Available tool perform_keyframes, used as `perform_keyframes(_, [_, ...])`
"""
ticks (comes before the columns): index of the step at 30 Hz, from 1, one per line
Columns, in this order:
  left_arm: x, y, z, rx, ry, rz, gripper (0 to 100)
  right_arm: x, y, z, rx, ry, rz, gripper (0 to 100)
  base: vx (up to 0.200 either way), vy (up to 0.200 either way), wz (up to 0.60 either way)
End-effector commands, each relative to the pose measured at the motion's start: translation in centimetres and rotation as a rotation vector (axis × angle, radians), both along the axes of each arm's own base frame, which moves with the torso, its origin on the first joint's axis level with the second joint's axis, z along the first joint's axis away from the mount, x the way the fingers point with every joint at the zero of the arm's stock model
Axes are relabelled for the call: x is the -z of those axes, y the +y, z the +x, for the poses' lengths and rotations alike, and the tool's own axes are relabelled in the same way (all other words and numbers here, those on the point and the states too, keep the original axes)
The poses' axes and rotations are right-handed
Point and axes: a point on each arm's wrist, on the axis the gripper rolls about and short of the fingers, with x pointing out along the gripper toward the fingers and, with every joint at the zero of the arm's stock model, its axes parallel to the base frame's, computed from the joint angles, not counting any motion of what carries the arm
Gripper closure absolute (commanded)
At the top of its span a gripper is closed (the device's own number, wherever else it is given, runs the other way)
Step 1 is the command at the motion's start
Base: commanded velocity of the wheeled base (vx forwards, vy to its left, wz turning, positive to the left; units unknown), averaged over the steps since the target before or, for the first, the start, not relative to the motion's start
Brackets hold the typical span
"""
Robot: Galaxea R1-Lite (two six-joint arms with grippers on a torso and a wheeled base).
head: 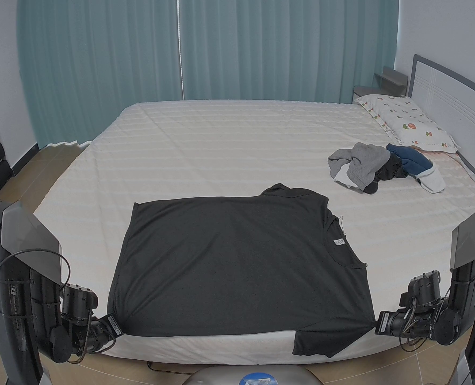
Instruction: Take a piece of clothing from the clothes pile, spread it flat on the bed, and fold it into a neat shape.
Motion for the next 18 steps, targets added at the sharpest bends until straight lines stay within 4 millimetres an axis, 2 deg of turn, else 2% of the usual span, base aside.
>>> perform_keyframes(1, [-0.1,0.0,-0.3,-0.001,0.009,0.0,100,0.0,0.0,0.1,0.0,-0.002,0.002,100,0.0,0.0,0.0])
perform_keyframes(2, [-0.1,0.0,-0.3,-0.001,0.009,0.0,100,0.0,0.0,0.1,0.0,-0.002,0.002,100,0.0,0.0,0.0])
perform_keyframes(3, [-0.1,0.0,-0.4,0.001,0.01,0.002,0,0.0,0.1,0.2,0.0,-0.007,0.003,100,0.0,0.0,0.0])
perform_keyframes(4, [-0.1,0.0,-0.3,0.001,0.008,0.0,0,0.1,0.1,0.3,-0.001,-0.006,0.005,100,0.0,0.0,0.0])
perform_keyframes(5, [-0.1,0.0,-0.3,0.001,0.006,0.0,0,0.1,0.2,0.4,-0.001,-0.009,0.007,0,0.0,0.0,0.0])
perform_keyframes(13, [-0.3,-0.1,-0.3,0.004,-0.002,-0.002,0,0.0,0.2,0.5,0.002,-0.034,0.015,0,0.0,0.0,0.0])
perform_keyframes(18, [-3.3,0.6,0.2,-0.032,-0.15,-0.016,0,-1.8,-0.4,1.1,0.033,-0.134,0.03,0,0.0,0.0,0.0])
